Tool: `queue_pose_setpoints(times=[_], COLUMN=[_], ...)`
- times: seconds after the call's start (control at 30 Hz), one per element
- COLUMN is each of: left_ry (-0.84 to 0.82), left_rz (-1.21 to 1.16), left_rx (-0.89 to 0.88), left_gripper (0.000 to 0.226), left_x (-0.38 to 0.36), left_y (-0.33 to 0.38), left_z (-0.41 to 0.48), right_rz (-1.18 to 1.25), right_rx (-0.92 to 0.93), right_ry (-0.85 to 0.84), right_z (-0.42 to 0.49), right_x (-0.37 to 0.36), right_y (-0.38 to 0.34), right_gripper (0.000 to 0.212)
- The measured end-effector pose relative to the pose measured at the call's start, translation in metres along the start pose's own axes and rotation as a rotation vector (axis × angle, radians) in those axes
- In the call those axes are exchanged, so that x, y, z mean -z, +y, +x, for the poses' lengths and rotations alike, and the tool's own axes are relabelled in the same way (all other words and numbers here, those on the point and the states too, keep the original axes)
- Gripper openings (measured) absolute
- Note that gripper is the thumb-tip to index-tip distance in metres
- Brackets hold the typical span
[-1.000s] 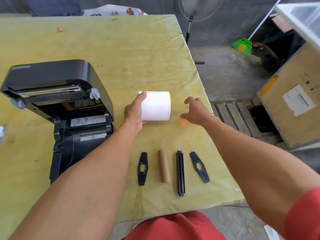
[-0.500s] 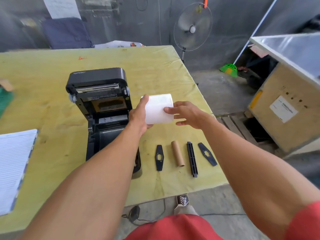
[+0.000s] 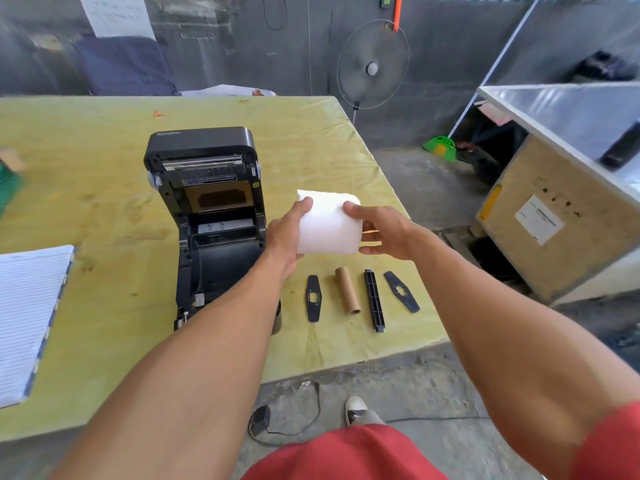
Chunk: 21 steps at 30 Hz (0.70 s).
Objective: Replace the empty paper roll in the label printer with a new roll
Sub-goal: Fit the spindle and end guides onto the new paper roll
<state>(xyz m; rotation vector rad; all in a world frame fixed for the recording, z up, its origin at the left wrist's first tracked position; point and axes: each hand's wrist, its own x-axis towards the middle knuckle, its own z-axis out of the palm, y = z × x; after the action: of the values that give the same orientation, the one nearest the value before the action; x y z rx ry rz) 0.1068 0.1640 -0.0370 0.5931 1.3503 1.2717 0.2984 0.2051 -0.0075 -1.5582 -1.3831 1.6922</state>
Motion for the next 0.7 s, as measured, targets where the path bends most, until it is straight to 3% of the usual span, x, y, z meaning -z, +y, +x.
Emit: queue_pose_setpoints(times=[0.2, 0.43, 0.53, 0.63, 0.7], left_ry=[0.142, 0.167, 0.203, 0.236, 0.259], left_rz=[-0.062, -0.132, -0.140, -0.163, -0.167], left_rx=[0.022, 0.124, 0.140, 0.156, 0.160], left_gripper=[0.036, 0.044, 0.045, 0.039, 0.035], left_x=[-0.018, -0.034, -0.038, -0.042, -0.044], left_y=[-0.006, -0.024, -0.029, -0.030, -0.029], left_z=[0.010, 0.027, 0.034, 0.040, 0.046], right_rz=[-0.031, -0.003, 0.044, -0.231, -0.511], right_rx=[-0.011, -0.104, -0.130, -0.153, -0.165], right_ry=[-0.045, -0.119, -0.035, 0.126, 0.117], right_z=[0.009, 0.023, 0.038, 0.055, 0.064], right_x=[0.009, 0.033, 0.039, 0.041, 0.038], right_y=[-0.002, 0.006, 0.016, 0.036, 0.054], right_gripper=[0.051, 0.049, 0.039, 0.015, 0.010])
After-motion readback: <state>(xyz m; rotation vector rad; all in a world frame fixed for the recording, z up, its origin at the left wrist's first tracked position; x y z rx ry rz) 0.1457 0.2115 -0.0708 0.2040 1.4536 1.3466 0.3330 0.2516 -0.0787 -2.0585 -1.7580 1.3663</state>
